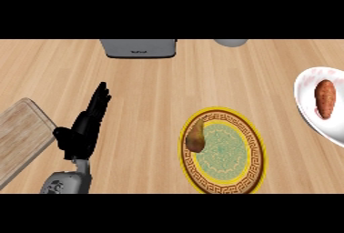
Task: Pick the sweet potato from the plate and place it in the bowl
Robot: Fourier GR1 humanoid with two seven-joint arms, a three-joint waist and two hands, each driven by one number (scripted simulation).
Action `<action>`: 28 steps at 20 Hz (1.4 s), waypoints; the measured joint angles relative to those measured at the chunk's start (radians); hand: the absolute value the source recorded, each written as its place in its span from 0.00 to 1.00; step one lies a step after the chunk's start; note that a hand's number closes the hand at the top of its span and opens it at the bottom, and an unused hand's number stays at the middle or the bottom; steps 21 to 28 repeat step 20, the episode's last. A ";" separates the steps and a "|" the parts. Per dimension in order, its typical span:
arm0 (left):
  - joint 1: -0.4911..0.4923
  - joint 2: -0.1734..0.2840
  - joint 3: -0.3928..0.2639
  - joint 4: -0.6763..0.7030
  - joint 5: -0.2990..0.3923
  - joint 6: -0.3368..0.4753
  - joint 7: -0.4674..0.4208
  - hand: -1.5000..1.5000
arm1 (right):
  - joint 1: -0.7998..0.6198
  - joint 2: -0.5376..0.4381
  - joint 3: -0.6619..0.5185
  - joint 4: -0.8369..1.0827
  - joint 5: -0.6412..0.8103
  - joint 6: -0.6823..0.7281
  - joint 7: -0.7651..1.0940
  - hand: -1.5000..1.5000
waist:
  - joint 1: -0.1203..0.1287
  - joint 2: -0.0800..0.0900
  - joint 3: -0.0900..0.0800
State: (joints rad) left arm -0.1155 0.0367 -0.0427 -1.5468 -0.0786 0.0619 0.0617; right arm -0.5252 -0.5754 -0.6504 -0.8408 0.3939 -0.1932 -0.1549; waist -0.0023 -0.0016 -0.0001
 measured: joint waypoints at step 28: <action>-0.019 -0.007 0.010 0.010 0.001 0.000 0.009 0.50 | 0.412 0.031 -0.167 -0.384 -0.427 0.364 0.041 0.00 | -0.004 0.000 0.000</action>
